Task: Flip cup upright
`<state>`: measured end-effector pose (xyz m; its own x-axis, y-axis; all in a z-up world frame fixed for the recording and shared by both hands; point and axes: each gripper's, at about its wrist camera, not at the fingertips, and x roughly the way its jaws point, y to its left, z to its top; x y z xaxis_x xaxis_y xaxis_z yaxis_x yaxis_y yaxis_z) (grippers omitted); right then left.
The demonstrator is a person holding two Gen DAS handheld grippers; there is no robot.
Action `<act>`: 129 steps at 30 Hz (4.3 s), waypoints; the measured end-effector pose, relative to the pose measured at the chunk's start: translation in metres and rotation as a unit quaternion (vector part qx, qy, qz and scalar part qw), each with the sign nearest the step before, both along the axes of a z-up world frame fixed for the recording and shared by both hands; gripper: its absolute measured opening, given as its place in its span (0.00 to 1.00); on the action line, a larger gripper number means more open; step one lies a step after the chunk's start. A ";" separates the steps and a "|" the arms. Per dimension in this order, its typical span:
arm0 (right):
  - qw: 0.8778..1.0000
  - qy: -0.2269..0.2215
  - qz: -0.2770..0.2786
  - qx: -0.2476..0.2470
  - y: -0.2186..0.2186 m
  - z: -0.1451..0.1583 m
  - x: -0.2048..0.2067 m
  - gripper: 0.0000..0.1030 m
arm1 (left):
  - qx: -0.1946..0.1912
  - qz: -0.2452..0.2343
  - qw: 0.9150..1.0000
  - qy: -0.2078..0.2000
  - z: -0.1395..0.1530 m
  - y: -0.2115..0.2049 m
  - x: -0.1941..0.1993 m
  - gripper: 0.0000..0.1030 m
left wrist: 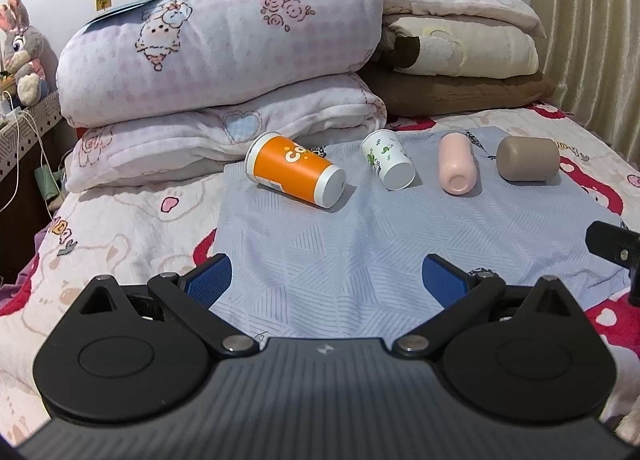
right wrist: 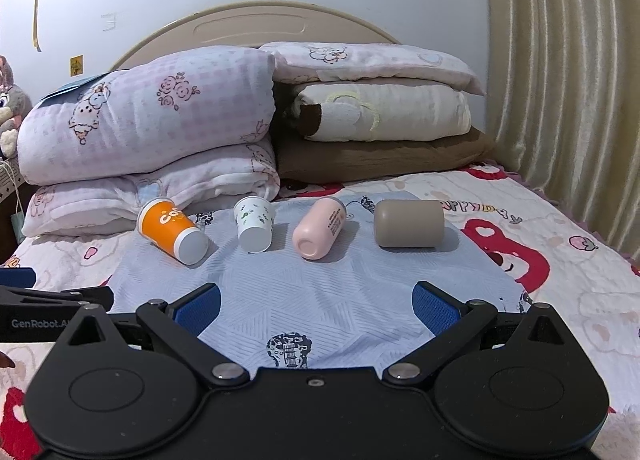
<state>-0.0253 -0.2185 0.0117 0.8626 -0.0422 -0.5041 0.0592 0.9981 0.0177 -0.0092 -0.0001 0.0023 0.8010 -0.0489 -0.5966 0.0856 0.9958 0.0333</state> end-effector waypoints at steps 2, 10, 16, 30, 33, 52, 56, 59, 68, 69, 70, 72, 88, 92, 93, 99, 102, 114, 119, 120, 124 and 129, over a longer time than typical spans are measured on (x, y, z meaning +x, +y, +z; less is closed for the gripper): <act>1.000 0.000 -0.002 -0.002 0.001 0.000 0.000 1.00 | 0.000 0.000 1.000 0.000 0.000 0.001 0.000 1.00; 1.000 0.000 -0.014 -0.005 -0.002 -0.001 0.001 1.00 | 0.002 0.000 1.000 -0.001 -0.001 0.001 0.001 1.00; 1.000 0.001 -0.019 -0.002 -0.004 -0.001 0.001 1.00 | 0.002 0.001 1.000 -0.001 -0.001 0.002 0.001 1.00; 1.000 0.003 -0.020 -0.006 -0.004 -0.002 0.001 1.00 | 0.003 0.000 1.000 0.000 -0.002 0.004 0.002 1.00; 1.000 0.003 -0.019 -0.007 -0.005 -0.002 0.000 1.00 | 0.003 0.000 1.000 0.000 -0.003 0.004 0.002 1.00; 0.998 -0.064 -0.002 -0.024 -0.003 0.017 -0.004 1.00 | -0.003 0.001 1.000 -0.003 0.007 0.020 0.008 1.00; 0.992 -0.060 0.078 -0.082 0.009 0.035 0.009 1.00 | -0.010 -0.008 1.000 0.004 0.027 0.023 0.015 1.00; 0.985 -0.055 0.132 -0.099 0.021 0.046 0.027 1.00 | -0.012 -0.008 1.000 -0.005 0.043 0.023 0.021 1.00; 0.949 0.010 0.307 -0.075 0.070 0.012 0.094 1.00 | -0.040 0.041 0.998 0.023 0.055 0.042 0.090 0.99; 0.943 0.017 0.324 -0.071 0.077 0.010 0.102 1.00 | -0.050 0.044 0.998 0.024 0.051 0.044 0.099 0.99; 0.940 0.021 0.333 -0.067 0.083 0.008 0.108 1.00 | -0.059 0.048 0.997 0.029 0.045 0.046 0.109 0.98; 0.936 0.034 0.345 -0.057 0.097 0.001 0.130 1.00 | -0.076 0.054 0.995 0.045 0.028 0.049 0.130 0.97; 0.915 0.029 0.386 -0.115 0.142 -0.114 0.231 0.98 | -0.179 0.066 0.979 0.070 -0.085 0.077 0.194 0.97; 0.921 0.013 0.370 -0.119 0.148 -0.130 0.250 0.97 | -0.172 0.071 0.981 0.051 -0.094 0.078 0.200 0.97; 0.923 0.010 0.365 -0.117 0.149 -0.133 0.254 0.96 | -0.177 0.067 0.981 0.046 -0.094 0.080 0.202 0.97; 0.924 0.013 0.362 -0.125 0.147 -0.142 0.268 0.93 | -0.183 0.066 0.980 0.033 -0.101 0.088 0.211 0.97; 0.927 0.023 0.360 -0.101 0.143 -0.141 0.274 0.93 | -0.180 0.067 0.980 0.041 -0.107 0.089 0.215 0.97; 0.935 0.055 0.347 -0.035 0.138 -0.140 0.280 0.67 | -0.211 0.055 0.975 0.049 -0.105 0.091 0.211 0.97; 0.940 0.082 0.329 -0.020 0.134 -0.135 0.274 0.66 | -0.237 0.053 0.968 0.063 -0.106 0.094 0.213 0.97; 0.944 0.091 0.318 -0.012 0.132 -0.133 0.270 0.66 | -0.246 0.053 0.965 0.072 -0.107 0.094 0.215 0.97; 0.944 0.115 0.309 -0.015 0.125 -0.127 0.251 0.66 | -0.276 0.041 0.954 0.105 -0.106 0.093 0.215 0.97; 0.952 0.136 0.274 -0.015 0.117 -0.115 0.237 0.66 | -0.296 0.014 0.947 0.127 -0.103 0.086 0.211 0.97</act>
